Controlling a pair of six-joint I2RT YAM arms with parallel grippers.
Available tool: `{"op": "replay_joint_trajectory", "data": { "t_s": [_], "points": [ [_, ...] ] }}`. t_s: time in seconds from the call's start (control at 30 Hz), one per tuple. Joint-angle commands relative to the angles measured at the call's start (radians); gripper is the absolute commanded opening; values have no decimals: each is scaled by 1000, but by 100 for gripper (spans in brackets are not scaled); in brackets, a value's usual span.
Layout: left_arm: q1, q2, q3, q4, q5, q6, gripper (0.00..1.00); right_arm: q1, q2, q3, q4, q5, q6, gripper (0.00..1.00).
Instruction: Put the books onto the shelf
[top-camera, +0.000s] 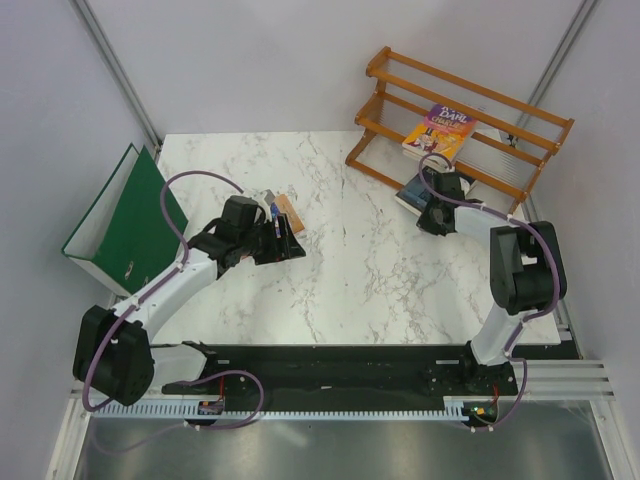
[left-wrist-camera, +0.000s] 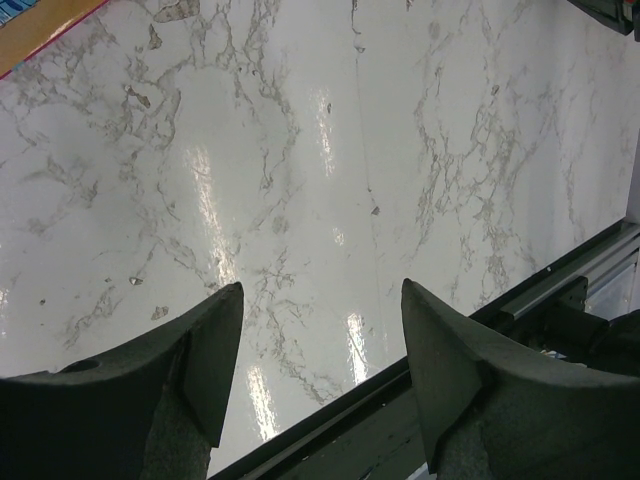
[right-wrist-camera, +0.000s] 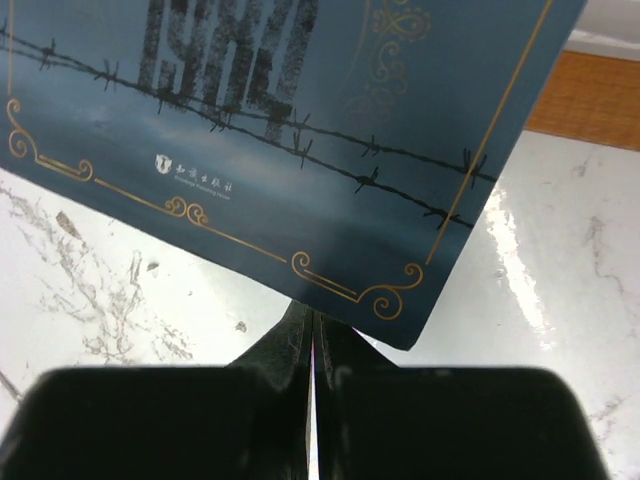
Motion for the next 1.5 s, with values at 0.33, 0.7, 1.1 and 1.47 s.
{"op": "replay_joint_trajectory", "data": {
  "t_s": [0.33, 0.7, 1.1, 1.47],
  "points": [
    [6, -30, -10, 9, 14, 42, 71, -74, 25, 60, 8, 26, 0, 0],
    [6, -38, -25, 9, -5, 46, 71, -76, -82, -27, 58, -20, -2, 2],
    [101, 56, 59, -20, 1, 64, 73, 2, -420, -313, 88, -129, 67, 18],
    [310, 306, 279, -126, -55, 43, 76, 445, -298, -307, 210, -57, 251, 53]
  ]
}}
